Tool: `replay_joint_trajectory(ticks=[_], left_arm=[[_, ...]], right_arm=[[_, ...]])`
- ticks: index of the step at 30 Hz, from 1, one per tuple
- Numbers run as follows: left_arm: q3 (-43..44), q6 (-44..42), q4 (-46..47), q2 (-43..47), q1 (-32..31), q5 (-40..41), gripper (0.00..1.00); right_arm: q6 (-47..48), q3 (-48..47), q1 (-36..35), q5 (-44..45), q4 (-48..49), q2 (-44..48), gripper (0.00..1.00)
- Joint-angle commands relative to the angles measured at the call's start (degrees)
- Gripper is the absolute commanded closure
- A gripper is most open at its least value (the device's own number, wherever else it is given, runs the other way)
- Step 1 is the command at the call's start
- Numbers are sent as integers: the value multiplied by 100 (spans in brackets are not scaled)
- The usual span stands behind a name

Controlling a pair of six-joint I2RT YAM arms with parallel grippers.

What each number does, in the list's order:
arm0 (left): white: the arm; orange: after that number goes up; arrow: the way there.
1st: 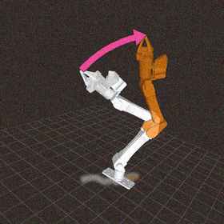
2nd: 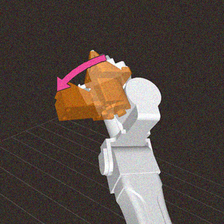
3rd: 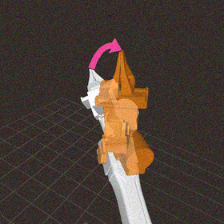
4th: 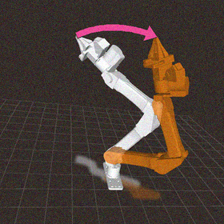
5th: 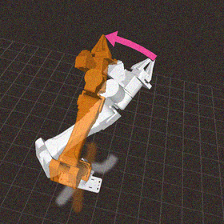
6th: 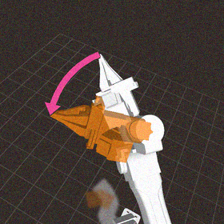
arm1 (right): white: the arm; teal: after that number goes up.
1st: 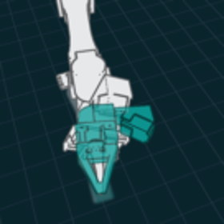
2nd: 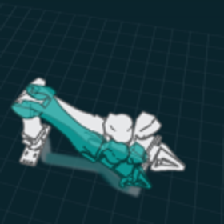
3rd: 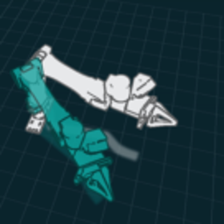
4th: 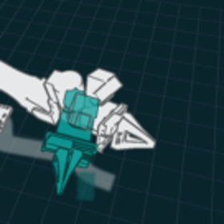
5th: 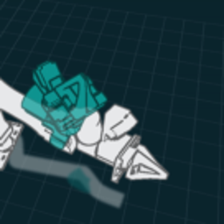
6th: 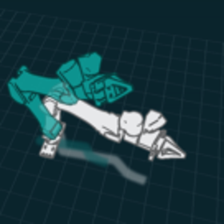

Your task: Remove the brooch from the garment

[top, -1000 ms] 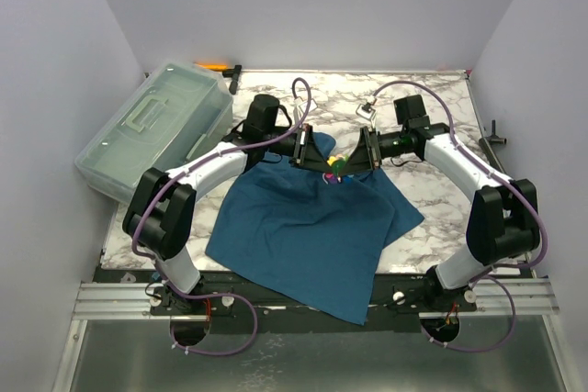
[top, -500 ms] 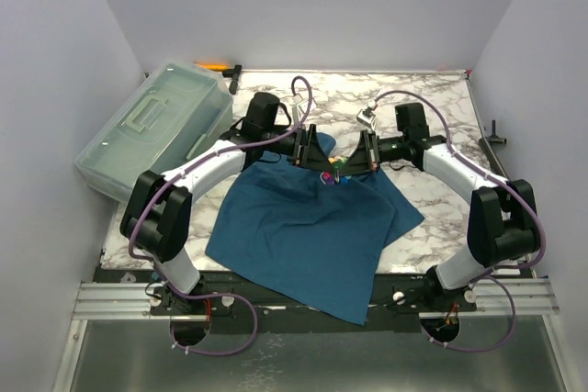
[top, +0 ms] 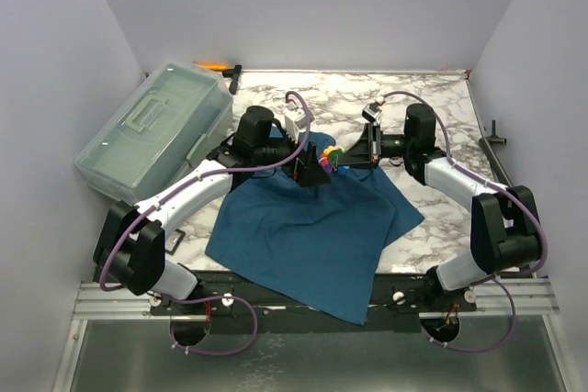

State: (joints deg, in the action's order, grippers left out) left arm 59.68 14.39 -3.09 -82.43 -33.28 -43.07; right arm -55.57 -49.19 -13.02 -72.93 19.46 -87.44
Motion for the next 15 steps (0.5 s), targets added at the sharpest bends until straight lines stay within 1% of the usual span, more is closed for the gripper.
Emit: replay_joint_trajectory(ticks=[1, 7, 11, 14, 15], left_arm=[[38, -428, 202, -45, -185, 606, 1], [213, -243, 283, -228, -310, 622, 2], [310, -73, 283, -352, -326, 616, 7], [360, 138, 283, -436, -327, 567, 9], [368, 182, 425, -455, -328, 534, 9]], right_arm=[[-306, 118, 20, 21, 423, 233, 100], [-35, 138, 24, 76, 45, 348, 100], [182, 100, 20, 133, -199, 377, 99], [314, 58, 19, 171, -389, 387, 99], [357, 49, 18, 183, -448, 385, 100]])
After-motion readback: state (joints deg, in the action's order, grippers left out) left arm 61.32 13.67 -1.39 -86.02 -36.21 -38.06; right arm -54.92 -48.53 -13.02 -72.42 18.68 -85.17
